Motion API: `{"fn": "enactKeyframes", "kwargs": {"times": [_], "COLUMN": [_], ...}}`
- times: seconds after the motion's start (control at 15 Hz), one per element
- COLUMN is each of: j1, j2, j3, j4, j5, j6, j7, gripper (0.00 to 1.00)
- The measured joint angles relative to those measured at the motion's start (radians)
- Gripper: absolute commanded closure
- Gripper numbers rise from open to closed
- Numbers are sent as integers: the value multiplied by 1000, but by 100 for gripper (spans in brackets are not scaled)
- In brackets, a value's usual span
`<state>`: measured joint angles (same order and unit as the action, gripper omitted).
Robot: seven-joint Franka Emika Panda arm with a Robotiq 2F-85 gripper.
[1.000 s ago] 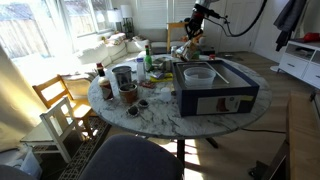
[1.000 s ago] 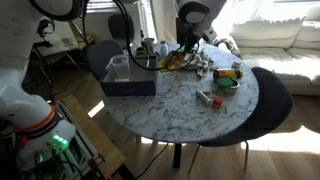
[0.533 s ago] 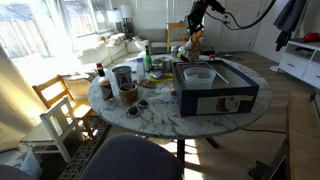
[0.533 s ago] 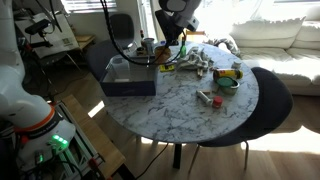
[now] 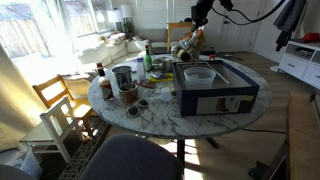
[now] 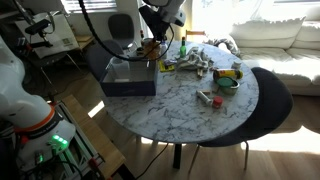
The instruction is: Put the orange packet in the clear container
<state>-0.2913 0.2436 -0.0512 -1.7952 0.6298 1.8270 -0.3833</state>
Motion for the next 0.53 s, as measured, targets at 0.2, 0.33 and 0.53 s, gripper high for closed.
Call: {"fn": "enactKeyframes", "kwargs": {"times": [0.2,0.33,0.53], "j1": [0,2,15], "j2": [-71,-106,-125], "j3": [-10,-16,-25], "j4": [-59,-90,-117], "j5": [47,52,52], "j6": [3,-1,-1], "j7": [-47,-59,-59], "gripper": [100,100,100]}}
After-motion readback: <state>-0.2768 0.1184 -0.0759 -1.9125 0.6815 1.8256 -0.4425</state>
